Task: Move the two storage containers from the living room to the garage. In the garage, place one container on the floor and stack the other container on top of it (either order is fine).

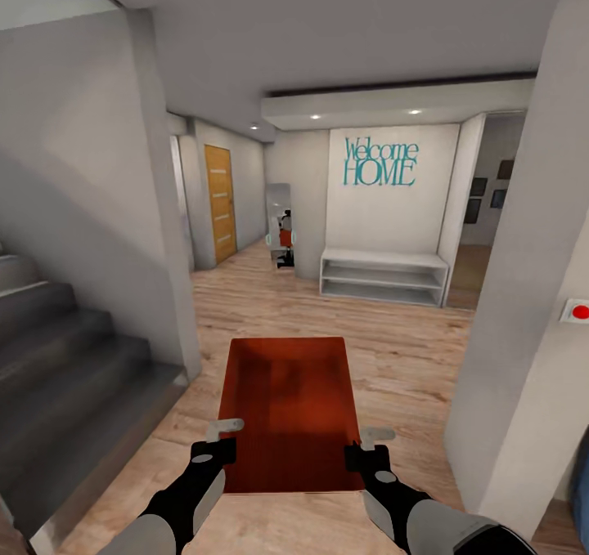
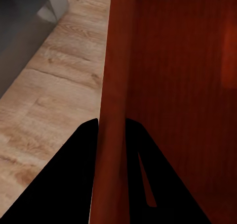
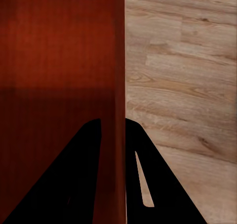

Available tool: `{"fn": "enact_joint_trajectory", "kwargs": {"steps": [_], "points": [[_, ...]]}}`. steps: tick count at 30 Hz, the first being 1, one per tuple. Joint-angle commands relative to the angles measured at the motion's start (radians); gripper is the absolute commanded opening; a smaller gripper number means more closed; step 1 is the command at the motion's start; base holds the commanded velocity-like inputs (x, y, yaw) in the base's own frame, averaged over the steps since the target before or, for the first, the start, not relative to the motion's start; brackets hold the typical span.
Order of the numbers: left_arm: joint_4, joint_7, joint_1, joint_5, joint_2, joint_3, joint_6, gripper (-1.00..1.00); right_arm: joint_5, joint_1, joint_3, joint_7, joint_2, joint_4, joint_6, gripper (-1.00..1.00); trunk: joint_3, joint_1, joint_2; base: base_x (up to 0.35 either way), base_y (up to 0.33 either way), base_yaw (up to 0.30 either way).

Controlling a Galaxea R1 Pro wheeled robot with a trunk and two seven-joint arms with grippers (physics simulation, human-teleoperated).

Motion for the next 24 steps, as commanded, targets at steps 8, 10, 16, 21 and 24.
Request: {"fn": "enact_joint_trajectory", "kwargs": {"steps": [8, 10, 16, 21, 24], "points": [[-0.004, 0.014, -0.001, 0.006, 0.045, 0.012, 0.007, -1.00, 0.011, 0.000, -0.021, -0.001, 0.000, -0.002, 0.001, -1.00, -0.002, 0.001, -0.001, 0.322, 0.000, -0.140], [-0.004, 0.014, -0.001, 0.006, 0.045, 0.012, 0.007, -1.00, 0.011, 0.000, -0.021, -0.001, 0.000, -0.002, 0.001, -1.00, -0.002, 0.001, -0.001, 0.322, 0.000, -0.052], [-0.005, 0.015, -0.001, 0.006, 0.045, 0.012, 0.007, -1.00, 0.011, 0.000, -0.021, -0.001, 0.000, -0.002, 0.001, -1.00, -0.002, 0.001, -0.001, 0.322, 0.000, -0.009], [-0.005, 0.015, -0.001, 0.006, 0.045, 0.012, 0.007, -1.00, 0.011, 0.000, -0.021, -0.001, 0.000, -0.002, 0.002, -1.00, -0.002, 0.001, -0.001, 0.322, 0.000, -0.001], [-0.005, 0.015, -0.001, 0.006, 0.046, 0.012, 0.007, -1.00, 0.011, 0.000, -0.021, -0.001, 0.000, -0.002, 0.003, -1.00, -0.002, 0.001, -0.001, 0.322, 0.000, 0.000]]}}
